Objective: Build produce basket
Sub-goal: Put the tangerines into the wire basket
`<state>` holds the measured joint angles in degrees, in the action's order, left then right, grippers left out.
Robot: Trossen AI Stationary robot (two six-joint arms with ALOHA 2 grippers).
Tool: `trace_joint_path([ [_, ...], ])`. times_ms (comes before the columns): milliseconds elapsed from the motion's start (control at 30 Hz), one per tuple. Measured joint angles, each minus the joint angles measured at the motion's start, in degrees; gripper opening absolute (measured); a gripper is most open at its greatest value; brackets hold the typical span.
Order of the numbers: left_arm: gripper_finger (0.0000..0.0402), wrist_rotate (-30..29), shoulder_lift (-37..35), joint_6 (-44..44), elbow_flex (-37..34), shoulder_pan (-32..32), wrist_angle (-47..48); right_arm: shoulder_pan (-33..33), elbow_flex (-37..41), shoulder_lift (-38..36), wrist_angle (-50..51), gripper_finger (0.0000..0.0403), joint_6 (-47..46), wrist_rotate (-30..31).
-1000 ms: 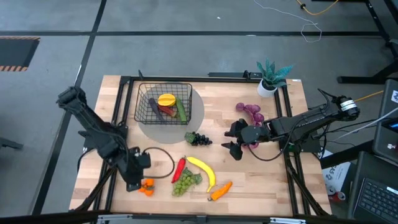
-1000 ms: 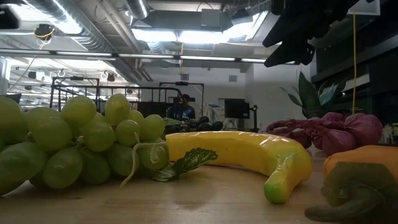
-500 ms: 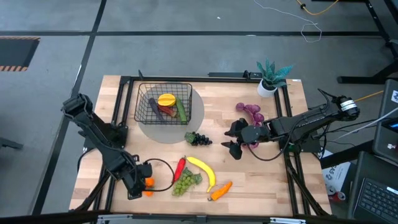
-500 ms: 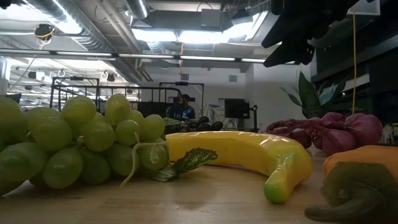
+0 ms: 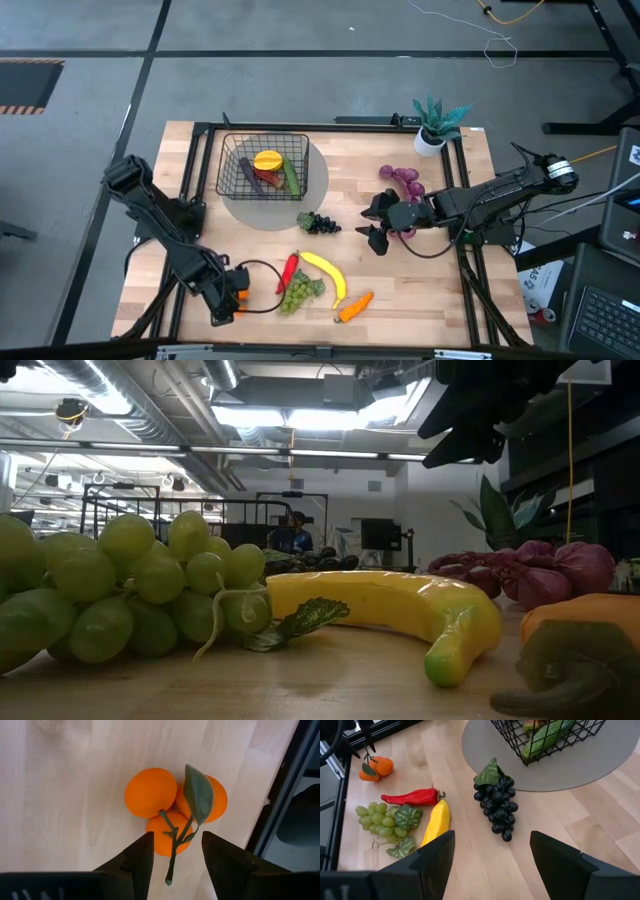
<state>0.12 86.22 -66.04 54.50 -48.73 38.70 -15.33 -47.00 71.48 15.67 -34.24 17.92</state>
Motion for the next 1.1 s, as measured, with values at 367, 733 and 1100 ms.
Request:
trace_joint_path([
  [367, 0.0160, 0.00, 0.83, 0.06, 0.00, 0.00, -0.48, 0.00, 0.00, 0.00, 0.01, 0.0261, 0.00, -0.05],
  [733, 0.0160, -1.25, 0.83, 0.59, 0.00, -0.09, -0.42, 0.00, 0.00, 0.00, 0.01, 0.0261, 0.00, -0.16],
  [1100, 0.0160, -0.01, 4.70, 0.63, 0.06, -0.83, -0.46, -0.02, 0.00, 0.00, 0.04, 0.0261, 0.00, -1.69],
])
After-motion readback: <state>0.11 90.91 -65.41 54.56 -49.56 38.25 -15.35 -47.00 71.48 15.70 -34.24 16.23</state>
